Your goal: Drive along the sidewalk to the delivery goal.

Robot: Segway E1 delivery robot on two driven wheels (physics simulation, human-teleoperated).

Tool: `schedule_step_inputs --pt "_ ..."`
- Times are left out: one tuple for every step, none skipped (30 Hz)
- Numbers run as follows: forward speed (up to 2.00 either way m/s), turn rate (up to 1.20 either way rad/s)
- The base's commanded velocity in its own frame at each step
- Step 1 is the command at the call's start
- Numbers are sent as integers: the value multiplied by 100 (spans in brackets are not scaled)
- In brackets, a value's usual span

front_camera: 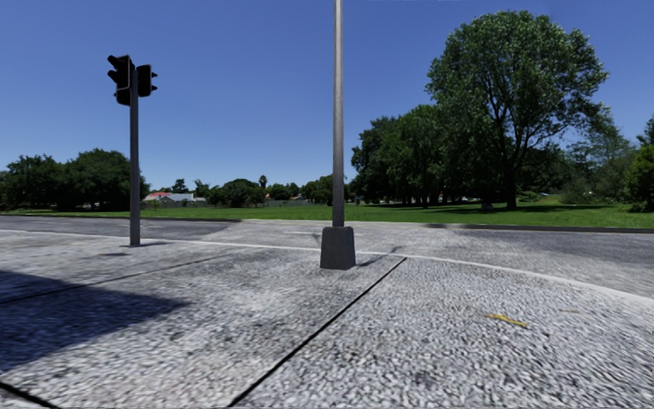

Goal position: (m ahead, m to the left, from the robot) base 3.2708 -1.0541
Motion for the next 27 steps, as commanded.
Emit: schedule_step_inputs --pt "92 -19" --pt "91 -27" --pt "89 -44" --pt "83 -54" --pt "83 -54" --pt "79 -57" --pt "77 -58" --pt "76 -58" --pt "76 -58" --pt "75 -58" --pt "75 -58" --pt "75 -58" --pt "75 -58" --pt "75 -58" --pt "75 -58" --pt "75 -58" --pt "75 -58" --pt "75 -58" --pt "75 -58" --pt "75 -58" --pt "75 -58" --pt "75 -58" --pt "75 -58" --pt "75 -58" --pt "74 -58" --pt "72 -58" --pt "71 -58"
